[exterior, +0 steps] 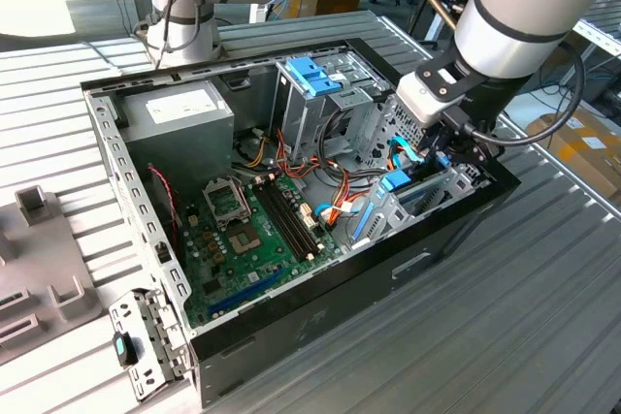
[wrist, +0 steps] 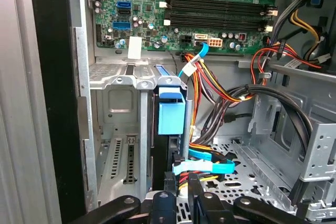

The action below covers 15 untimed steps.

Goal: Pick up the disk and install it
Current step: 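Insert the second disk wire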

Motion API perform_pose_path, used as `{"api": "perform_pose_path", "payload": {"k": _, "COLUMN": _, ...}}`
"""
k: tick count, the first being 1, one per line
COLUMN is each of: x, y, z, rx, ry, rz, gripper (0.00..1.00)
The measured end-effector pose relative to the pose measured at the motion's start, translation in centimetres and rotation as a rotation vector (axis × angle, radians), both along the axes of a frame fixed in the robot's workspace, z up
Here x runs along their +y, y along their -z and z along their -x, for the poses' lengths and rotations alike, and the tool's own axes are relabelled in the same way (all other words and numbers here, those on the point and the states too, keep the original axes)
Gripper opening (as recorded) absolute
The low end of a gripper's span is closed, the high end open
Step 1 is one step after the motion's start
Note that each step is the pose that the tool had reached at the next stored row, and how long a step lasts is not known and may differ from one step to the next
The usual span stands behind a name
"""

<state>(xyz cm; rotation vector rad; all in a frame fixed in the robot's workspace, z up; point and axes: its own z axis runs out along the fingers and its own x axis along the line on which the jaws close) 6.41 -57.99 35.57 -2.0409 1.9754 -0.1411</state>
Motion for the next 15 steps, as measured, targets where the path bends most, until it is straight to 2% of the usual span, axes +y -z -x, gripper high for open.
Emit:
{"api": "perform_pose_path", "payload": {"k": 2, "x": 0.0, "y": -0.26, "z": -0.02, "rx": 0.0, "ry": 0.0, "rz": 0.0001, "gripper": 0.24}}
{"api": "perform_pose_path", "payload": {"k": 8, "x": -0.02, "y": -0.31, "z": -0.02, "rx": 0.0005, "ry": 0.0, "rz": -0.0006, "gripper": 0.24}}
{"api": "perform_pose_path", "payload": {"k": 9, "x": -0.03, "y": -0.3, "z": -0.02, "rx": 0.0004, "ry": 0.0, "rz": -0.0008, "gripper": 0.22}}
{"api": "perform_pose_path", "payload": {"k": 11, "x": -0.03, "y": -0.3, "z": -0.02, "rx": 0.0004, "ry": 0.0, "rz": -0.0007, "gripper": 0.11}}
{"api": "perform_pose_path", "payload": {"k": 14, "x": -0.04, "y": -0.3, "z": -0.02, "rx": 0.0004, "ry": 0.0, "rz": -0.0008, "gripper": 0.11}}
{"api": "perform_pose_path", "payload": {"k": 15, "x": -0.04, "y": -0.29, "z": -0.03, "rx": 0.0035, "ry": 0.0, "rz": -0.0009, "gripper": 0.11}}
